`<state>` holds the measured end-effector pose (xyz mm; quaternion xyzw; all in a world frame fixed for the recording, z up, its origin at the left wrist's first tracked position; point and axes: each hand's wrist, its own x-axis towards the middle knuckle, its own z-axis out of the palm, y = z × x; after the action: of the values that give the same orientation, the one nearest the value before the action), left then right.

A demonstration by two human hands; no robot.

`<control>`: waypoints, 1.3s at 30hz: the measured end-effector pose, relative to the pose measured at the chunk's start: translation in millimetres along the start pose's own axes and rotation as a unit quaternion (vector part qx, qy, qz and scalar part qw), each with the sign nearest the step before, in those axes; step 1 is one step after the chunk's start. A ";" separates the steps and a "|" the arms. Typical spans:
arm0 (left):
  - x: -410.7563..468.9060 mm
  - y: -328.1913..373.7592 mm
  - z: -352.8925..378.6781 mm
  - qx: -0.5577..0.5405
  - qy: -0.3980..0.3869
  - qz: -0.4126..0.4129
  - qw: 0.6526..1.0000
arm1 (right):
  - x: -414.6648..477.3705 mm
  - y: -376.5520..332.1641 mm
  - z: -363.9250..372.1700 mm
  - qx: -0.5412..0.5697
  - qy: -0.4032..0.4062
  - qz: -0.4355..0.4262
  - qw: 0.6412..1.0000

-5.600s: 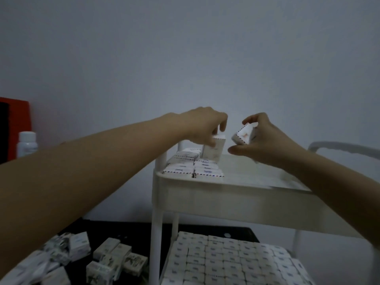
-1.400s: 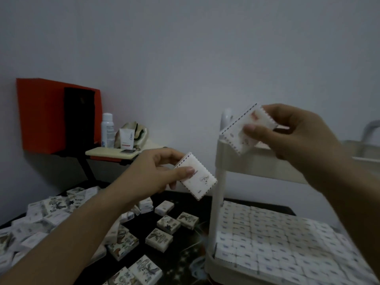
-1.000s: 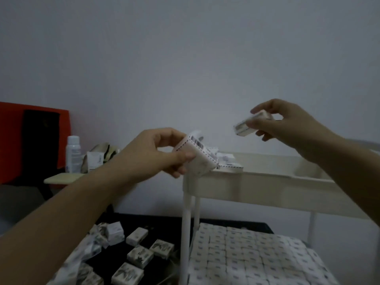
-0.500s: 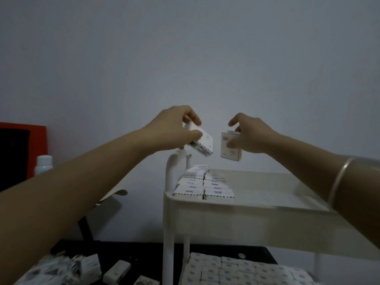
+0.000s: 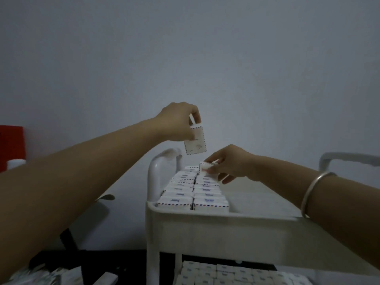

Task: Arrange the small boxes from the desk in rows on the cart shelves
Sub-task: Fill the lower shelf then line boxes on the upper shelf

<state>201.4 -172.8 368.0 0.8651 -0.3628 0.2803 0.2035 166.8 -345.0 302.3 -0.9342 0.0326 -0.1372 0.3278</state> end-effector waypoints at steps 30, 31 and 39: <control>25.8 21.6 67.7 0.167 -0.273 0.037 0.947 | -7.6 14.4 0.3 0.074 -0.121 0.117 0.983; 22.5 23.7 66.2 0.167 -0.272 0.031 0.947 | -7.3 16.5 -1.6 0.053 -0.128 0.115 0.984; -49.6 35.1 4.0 -0.122 -0.036 0.018 0.992 | -30.3 -10.6 -12.2 -0.278 0.002 0.017 0.960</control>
<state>148.0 -172.5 338.8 0.8367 -0.4167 0.2059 0.2898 134.0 -339.4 310.9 -0.9875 0.0858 -0.1192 0.0574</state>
